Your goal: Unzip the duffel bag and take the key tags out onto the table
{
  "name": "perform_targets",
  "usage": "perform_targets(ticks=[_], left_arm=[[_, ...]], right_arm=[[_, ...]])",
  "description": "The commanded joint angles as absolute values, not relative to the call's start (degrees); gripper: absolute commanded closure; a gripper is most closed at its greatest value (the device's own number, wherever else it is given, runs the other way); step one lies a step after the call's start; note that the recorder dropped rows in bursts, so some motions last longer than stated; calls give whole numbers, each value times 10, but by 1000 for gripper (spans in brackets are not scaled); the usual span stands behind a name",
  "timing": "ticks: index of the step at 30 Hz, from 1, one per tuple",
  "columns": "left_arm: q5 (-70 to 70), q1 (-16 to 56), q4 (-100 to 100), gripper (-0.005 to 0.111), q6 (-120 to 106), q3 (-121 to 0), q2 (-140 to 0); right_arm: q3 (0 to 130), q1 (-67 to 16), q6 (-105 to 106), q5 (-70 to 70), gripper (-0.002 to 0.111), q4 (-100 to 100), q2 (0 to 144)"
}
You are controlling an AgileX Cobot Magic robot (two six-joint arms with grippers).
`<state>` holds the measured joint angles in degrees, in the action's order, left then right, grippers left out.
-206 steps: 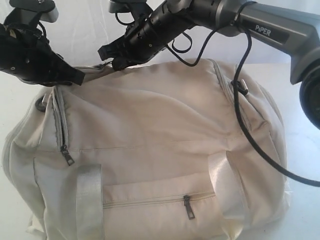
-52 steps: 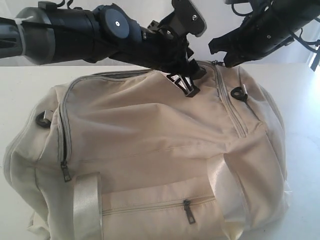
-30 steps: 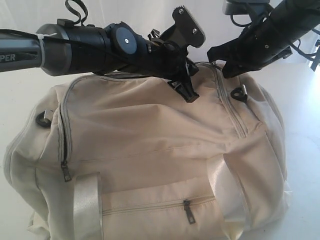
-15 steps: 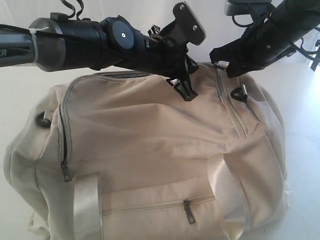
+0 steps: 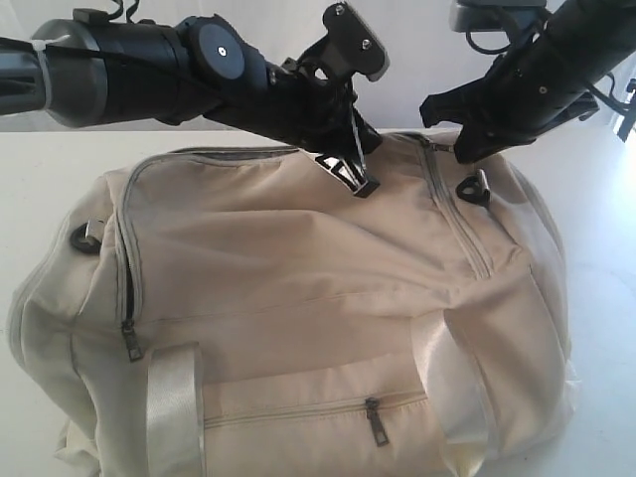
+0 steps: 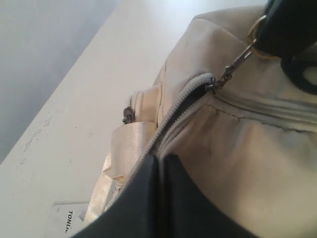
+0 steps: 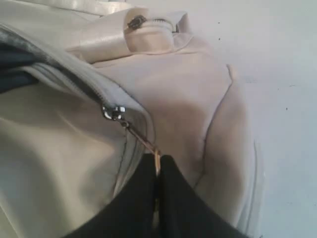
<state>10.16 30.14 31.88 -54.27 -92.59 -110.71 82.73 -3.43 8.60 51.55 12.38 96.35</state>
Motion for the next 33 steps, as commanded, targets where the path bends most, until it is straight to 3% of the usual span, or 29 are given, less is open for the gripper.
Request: perform_targets(ticks=[1, 6, 13, 23, 33], left_arm=[[115, 294, 321, 107, -535, -928, -1089], [136, 294, 321, 107, -548, -928, -1086], [219, 294, 317, 60, -568, -991, -1097], [336, 293, 277, 59, -568, -1164, -1194], [356, 293, 265, 59, -568, -1229, -1253]], right_arm=[[825, -28, 83, 524, 108, 96, 940], [825, -28, 74, 493, 108, 96, 935], [825, -28, 74, 490, 108, 96, 938], [825, -28, 74, 494, 108, 106, 938], [825, -28, 74, 494, 108, 106, 938]])
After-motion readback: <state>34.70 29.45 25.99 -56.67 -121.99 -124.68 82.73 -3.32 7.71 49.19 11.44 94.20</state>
